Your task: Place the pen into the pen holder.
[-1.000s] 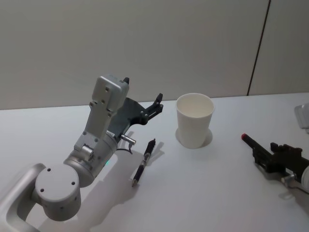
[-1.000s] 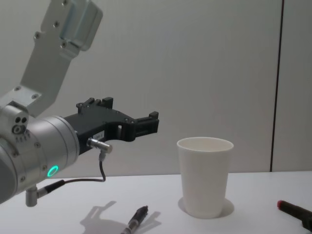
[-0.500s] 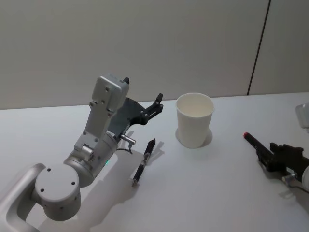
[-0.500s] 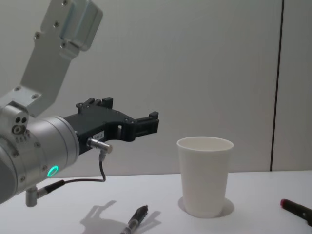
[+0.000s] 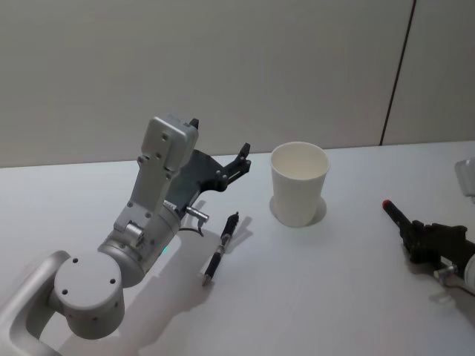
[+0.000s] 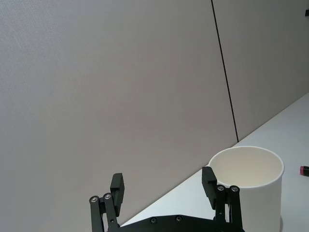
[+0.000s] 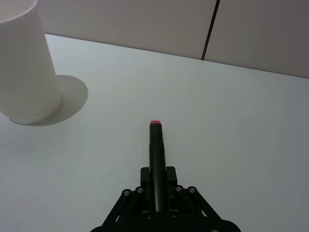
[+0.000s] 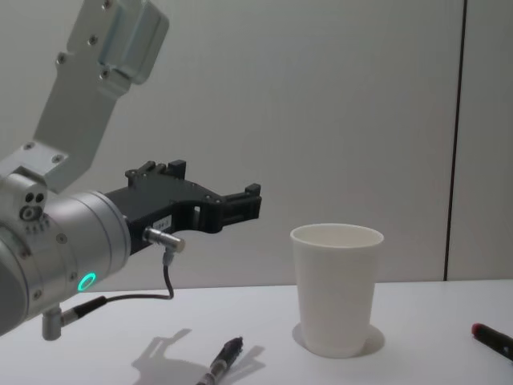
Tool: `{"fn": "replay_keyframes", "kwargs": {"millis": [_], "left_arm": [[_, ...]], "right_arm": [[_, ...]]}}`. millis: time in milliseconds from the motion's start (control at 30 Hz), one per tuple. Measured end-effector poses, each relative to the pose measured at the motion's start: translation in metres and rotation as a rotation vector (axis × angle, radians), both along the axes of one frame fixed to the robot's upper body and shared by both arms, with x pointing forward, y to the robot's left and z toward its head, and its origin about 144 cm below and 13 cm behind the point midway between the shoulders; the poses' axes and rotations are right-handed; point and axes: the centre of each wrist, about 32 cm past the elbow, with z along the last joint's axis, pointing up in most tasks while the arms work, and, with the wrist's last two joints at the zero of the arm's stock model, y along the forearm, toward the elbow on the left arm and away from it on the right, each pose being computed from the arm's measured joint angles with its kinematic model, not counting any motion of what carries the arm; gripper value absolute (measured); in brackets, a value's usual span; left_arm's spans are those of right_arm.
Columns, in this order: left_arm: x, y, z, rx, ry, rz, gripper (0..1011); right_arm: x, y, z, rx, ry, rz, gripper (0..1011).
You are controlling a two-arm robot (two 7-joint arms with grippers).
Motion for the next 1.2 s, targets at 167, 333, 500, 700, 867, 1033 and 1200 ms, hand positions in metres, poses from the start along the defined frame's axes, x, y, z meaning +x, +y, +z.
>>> {"fn": "replay_keyframes", "kwargs": {"millis": [167,333,500,700,867,1033,1200], "left_arm": [[0.000,0.000,0.000,0.000,0.000,0.000,1001],[0.000,0.000,0.000,0.000,0.000,0.000,1001],[0.000,0.000,0.000,0.000,0.000,0.000,1001],[0.000,0.000,0.000,0.000,0.000,0.000,1001],[0.000,0.000,0.000,0.000,0.000,0.000,1001],[0.000,0.000,0.000,0.000,0.000,0.000,1001],[0.000,0.000,0.000,0.000,0.000,0.000,1001]], "right_arm": [[0.000,0.000,-0.001,0.002,-0.012,0.001,173],[0.000,0.000,-0.001,0.008,-0.047,0.004,173],[0.001,0.000,-0.002,0.018,-0.100,0.004,173],[0.003,0.000,-0.001,0.033,-0.167,0.007,173],[0.008,0.000,0.002,0.054,-0.240,0.015,173],[0.015,0.002,0.006,0.087,-0.320,0.034,173],[0.028,0.006,0.011,0.132,-0.399,0.064,173]]}}
